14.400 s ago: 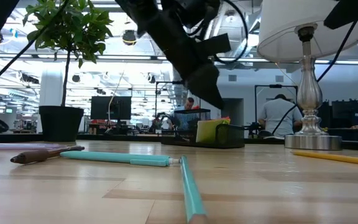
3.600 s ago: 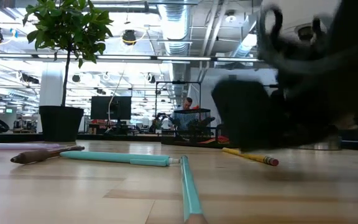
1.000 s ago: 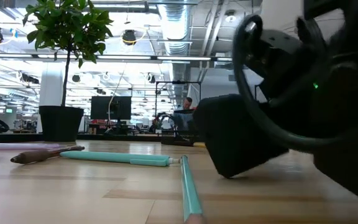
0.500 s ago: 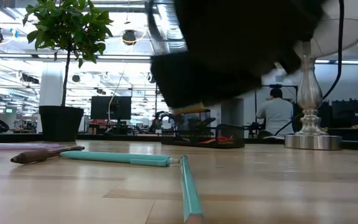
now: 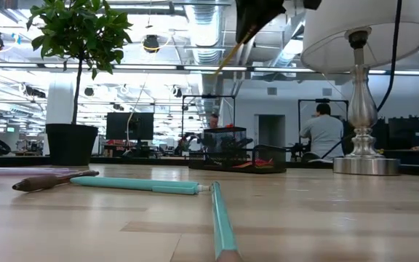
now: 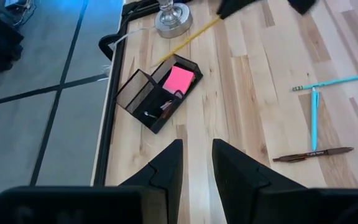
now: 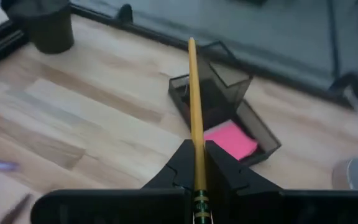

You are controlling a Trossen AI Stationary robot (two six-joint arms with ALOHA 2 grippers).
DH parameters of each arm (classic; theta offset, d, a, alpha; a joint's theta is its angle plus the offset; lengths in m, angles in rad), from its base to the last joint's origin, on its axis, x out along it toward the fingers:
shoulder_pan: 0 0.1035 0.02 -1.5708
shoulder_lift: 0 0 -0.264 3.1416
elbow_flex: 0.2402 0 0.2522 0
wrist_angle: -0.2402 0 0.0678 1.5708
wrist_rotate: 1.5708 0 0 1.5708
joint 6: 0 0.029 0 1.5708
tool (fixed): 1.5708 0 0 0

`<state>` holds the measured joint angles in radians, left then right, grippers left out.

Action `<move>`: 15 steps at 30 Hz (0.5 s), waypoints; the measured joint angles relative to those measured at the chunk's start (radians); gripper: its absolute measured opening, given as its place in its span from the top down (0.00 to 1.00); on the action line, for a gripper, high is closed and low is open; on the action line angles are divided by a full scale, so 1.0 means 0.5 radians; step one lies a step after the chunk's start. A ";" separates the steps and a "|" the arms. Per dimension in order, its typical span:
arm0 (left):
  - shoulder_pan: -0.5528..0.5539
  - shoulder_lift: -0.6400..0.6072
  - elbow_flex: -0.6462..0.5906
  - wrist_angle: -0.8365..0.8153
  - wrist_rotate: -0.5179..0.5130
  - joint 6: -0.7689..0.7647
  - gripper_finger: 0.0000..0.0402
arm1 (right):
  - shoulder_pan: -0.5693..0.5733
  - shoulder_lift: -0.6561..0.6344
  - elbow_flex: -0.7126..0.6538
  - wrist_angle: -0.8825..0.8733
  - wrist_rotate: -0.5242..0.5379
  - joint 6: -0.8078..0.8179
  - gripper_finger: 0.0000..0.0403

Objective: Pick and place office supplies into organizer
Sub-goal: Put the yellow pencil into the desk organizer

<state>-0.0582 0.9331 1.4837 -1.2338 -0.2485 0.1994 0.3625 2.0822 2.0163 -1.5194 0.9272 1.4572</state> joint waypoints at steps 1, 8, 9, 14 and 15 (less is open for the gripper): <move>0.000 -0.010 0.000 -0.019 0.000 -0.002 0.80 | -0.037 -0.041 0.000 0.034 -0.080 -0.049 0.98; 0.000 -0.093 0.000 -0.072 0.001 -0.005 0.80 | -0.331 -0.125 0.000 0.131 -0.498 -0.298 0.98; 0.000 -0.106 0.000 -0.071 0.001 -0.006 0.80 | -0.368 -0.130 0.000 0.144 -0.502 -0.297 0.98; 0.000 -0.166 0.000 -0.072 0.002 -0.007 0.80 | -0.504 -0.133 0.000 0.228 -0.499 -0.297 0.98; 0.000 -0.176 0.000 -0.072 0.002 -0.008 0.80 | -0.527 -0.133 0.000 0.243 -0.505 -0.297 0.98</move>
<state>-0.0582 0.8450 1.4837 -1.2697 -0.2474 0.1955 0.0993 2.0155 2.0163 -1.3980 0.6748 1.3087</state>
